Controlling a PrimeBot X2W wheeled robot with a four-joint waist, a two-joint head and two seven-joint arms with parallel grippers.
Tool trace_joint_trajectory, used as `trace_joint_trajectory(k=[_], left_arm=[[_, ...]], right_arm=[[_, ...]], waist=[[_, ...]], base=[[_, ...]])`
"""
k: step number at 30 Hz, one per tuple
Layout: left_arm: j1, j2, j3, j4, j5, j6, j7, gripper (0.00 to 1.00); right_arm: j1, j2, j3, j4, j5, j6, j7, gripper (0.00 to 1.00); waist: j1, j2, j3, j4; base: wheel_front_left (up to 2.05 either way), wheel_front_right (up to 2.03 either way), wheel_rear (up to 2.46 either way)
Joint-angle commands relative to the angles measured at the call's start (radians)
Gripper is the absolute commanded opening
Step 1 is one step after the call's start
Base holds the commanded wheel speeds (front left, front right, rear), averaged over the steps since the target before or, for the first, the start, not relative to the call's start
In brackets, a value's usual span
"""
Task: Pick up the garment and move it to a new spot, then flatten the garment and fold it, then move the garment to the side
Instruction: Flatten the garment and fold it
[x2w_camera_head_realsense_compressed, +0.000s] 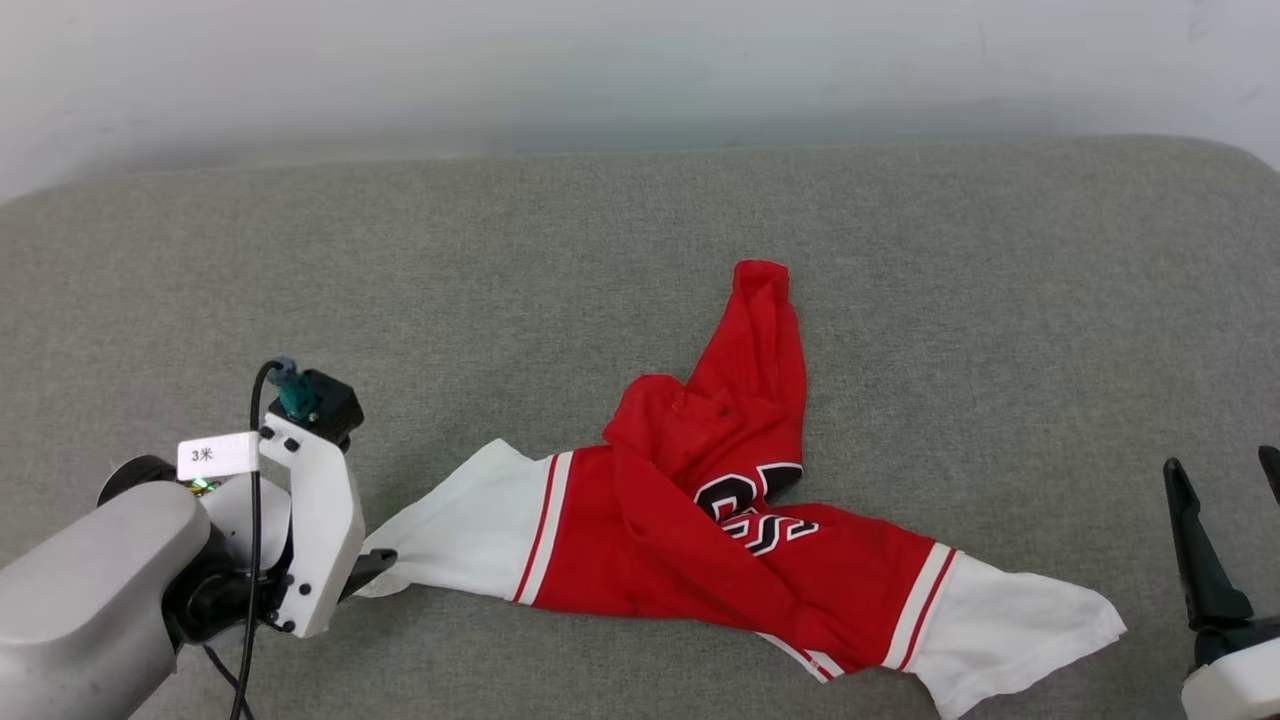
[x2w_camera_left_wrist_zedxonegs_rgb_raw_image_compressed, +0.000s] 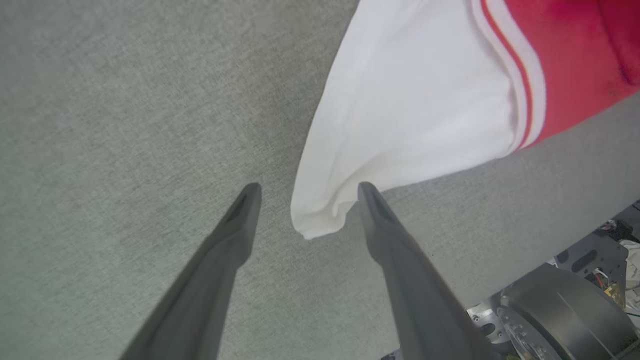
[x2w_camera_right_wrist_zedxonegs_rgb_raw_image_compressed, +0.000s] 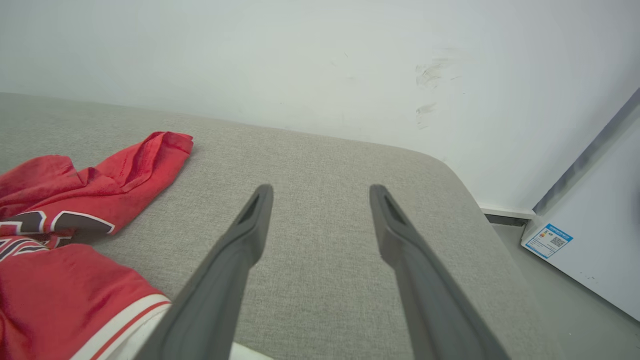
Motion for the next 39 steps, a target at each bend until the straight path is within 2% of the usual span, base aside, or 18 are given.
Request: trace_joint_trajectory(k=[1, 7, 12, 13, 16, 19, 26, 34, 39], left_arm=[[0.014, -0.005, -0.007, 0.011, 0.002, -0.003, 0.002, 1.00], [0.040, -0.030, -0.030, 0.100, 0.001, -0.017, 0.005, 1.00], [0.071, -0.074, -0.062, 0.168, 0.003, -0.039, -0.012, 1.00], [0.074, -0.085, -0.062, 0.177, 0.002, -0.042, -0.026, 0.00], [0.065, -0.099, -0.063, 0.197, 0.027, -0.054, -0.079, 0.00], [0.041, -0.088, -0.042, 0.209, 0.068, -0.055, -0.179, 0.00], [0.038, -0.050, 0.015, 0.184, 0.107, -0.017, -0.357, 0.00], [0.052, 0.009, 0.059, 0.083, 0.115, 0.047, -0.433, 0.00], [0.046, 0.024, 0.063, 0.014, 0.126, 0.080, -0.439, 0.00]], right_arm=[[-0.014, -0.002, -0.001, 0.003, 0.006, -0.001, -0.009, 1.00], [-0.036, -0.007, 0.002, 0.015, 0.008, -0.001, -0.019, 1.00], [-0.046, -0.014, 0.002, 0.029, 0.008, -0.001, -0.022, 1.00], [-0.048, -0.016, 0.003, 0.031, 0.008, -0.001, -0.019, 1.00], [-0.043, -0.033, 0.010, 0.032, 0.014, -0.001, -0.004, 1.00], [-0.027, -0.071, 0.029, 0.014, 0.035, -0.001, 0.039, 1.00], [0.044, -0.262, 0.125, -0.047, 0.181, -0.001, 0.260, 1.00], [0.083, -0.449, 0.260, -0.115, 0.337, -0.001, 0.556, 1.00], [0.010, -0.554, 0.394, -0.132, 0.373, -0.001, 0.656, 1.00]], waist=[[0.0000, 0.0000, 0.010, -0.009], [0.0000, 0.0000, 0.039, -0.026], [0.0000, 0.0000, 0.046, -0.030], [0.0000, 0.0000, 0.044, -0.029], [0.0000, 0.0000, 0.030, -0.024], [0.0000, 0.0000, 0.008, -0.016], [0.0000, 0.0000, -0.033, -0.003], [0.0000, 0.0000, -0.037, 0.012], [0.0000, 0.0000, -0.020, 0.029]], base=[[0.00, 0.00, 0.00], [0.00, 0.00, 0.00], [0.00, 0.00, 0.00], [0.00, 0.00, 0.00], [0.00, 0.00, 0.00], [0.00, 0.00, 0.00], [0.00, 0.00, 0.00], [0.00, 0.00, 0.00], [0.00, 0.00, 0.00]])
